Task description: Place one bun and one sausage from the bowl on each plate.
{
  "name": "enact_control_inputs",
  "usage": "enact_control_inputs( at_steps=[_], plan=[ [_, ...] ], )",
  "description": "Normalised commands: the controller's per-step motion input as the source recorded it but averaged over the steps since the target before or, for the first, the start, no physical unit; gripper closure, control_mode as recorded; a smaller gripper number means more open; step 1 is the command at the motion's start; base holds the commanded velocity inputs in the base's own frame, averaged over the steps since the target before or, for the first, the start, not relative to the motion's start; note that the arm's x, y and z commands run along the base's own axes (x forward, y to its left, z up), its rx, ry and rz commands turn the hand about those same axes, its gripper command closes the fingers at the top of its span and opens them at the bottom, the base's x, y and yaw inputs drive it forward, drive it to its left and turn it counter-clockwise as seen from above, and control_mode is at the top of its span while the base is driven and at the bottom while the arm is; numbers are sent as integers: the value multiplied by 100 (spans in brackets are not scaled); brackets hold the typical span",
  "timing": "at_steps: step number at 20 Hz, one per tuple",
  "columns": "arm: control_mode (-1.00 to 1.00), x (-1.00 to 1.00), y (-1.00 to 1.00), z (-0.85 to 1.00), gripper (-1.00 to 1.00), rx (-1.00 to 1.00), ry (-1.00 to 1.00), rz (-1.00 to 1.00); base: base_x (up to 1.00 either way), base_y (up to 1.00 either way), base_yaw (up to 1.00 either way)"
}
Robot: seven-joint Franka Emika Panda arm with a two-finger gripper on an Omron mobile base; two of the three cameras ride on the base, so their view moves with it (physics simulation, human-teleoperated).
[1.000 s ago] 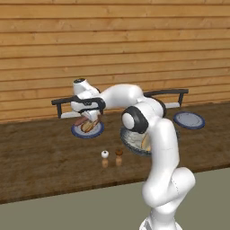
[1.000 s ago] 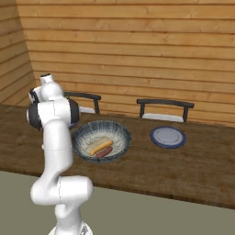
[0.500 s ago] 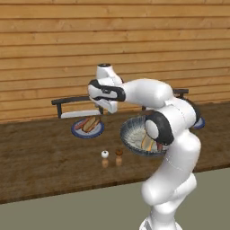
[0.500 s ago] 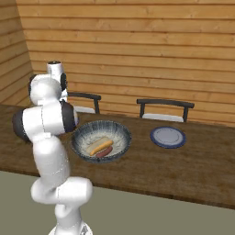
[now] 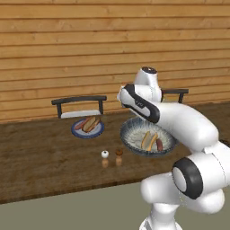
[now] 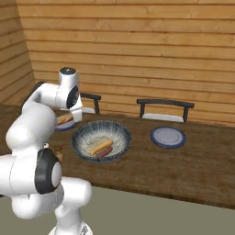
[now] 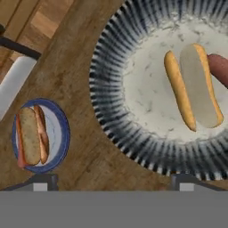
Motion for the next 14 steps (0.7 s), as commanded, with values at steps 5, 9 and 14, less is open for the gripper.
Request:
enact_control_inputs(
  at_steps=[5, 9, 14],
  plan=[
    [-100, -50, -100, -5, -100, -15, -3, 13, 0, 0, 0],
    [-100, 17, -90, -23, -100, -5, 10, -1, 0, 0, 0],
    [-100, 13, -10, -42, -100, -23, 17, 0, 0, 0, 0]
  ],
)
